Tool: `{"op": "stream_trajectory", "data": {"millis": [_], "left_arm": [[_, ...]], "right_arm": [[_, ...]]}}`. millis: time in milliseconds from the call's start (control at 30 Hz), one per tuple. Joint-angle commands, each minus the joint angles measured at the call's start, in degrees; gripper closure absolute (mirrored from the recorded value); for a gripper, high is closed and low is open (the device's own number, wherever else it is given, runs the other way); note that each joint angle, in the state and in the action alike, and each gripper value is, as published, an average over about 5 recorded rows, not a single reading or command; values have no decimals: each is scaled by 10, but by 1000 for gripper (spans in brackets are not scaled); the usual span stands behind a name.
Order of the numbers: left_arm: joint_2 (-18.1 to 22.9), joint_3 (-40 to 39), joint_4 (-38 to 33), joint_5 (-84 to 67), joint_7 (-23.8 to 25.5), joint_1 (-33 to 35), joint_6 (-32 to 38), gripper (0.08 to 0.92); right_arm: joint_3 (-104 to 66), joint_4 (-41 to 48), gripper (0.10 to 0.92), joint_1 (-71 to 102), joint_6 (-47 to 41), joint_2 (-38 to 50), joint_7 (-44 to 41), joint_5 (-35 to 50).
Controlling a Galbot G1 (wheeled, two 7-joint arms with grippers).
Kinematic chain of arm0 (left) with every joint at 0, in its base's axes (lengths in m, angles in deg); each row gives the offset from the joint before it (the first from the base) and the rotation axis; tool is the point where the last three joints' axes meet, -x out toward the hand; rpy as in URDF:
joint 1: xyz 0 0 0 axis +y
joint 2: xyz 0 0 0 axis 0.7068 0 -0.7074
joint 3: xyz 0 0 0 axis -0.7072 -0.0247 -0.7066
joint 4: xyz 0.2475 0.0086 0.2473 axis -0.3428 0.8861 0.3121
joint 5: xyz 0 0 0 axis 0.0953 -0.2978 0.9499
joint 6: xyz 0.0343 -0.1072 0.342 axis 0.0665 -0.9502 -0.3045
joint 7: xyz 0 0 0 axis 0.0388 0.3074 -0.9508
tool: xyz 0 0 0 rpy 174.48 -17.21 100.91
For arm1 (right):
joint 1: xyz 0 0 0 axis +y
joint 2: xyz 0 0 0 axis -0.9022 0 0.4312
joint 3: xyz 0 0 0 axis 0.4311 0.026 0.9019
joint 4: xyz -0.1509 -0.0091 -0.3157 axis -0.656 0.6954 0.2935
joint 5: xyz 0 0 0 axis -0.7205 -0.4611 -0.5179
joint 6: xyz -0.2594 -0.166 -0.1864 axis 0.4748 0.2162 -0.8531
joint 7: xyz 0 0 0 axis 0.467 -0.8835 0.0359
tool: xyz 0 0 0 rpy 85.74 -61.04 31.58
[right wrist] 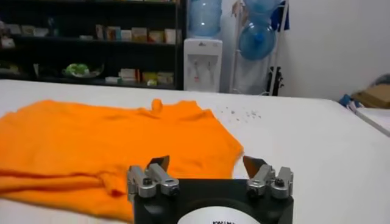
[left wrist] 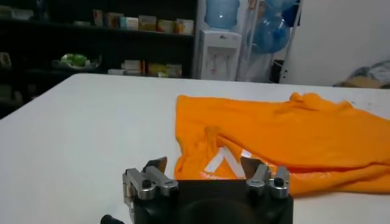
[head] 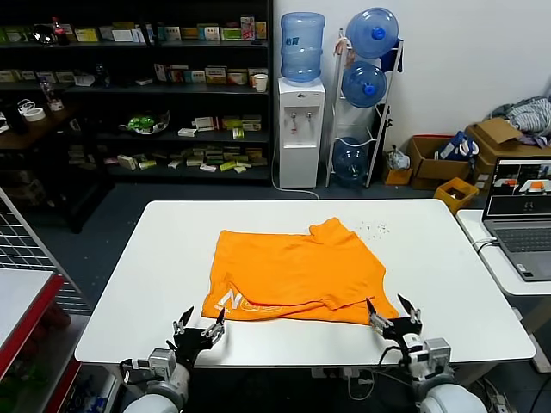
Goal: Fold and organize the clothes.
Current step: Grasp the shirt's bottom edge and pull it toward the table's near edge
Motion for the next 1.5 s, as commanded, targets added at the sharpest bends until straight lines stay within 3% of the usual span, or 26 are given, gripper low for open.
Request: {"op": "stream_trajectory", "data": {"millis": [33,367,867,1133,1500], "left_arm": [[21,2,23,5,21,2,18,179],[24,4,96,34,57,-50,42,177],[20,-5,101,36,56,-52,37,177],[20,-7,108,39,54,-56,34,193],[27,-12,113,47,48,-59,37,491]], "right_arm": [[-42,3,203,46,-5,14,-17,25],[-5,36,203,-5,-16,-9,-20,35],[16,35,236,-15,-23,-15,-16,25],[18,38,416,-17,-23,-17,-16,23],[17,34,736,-10,-20,-18,-11,19]]}}
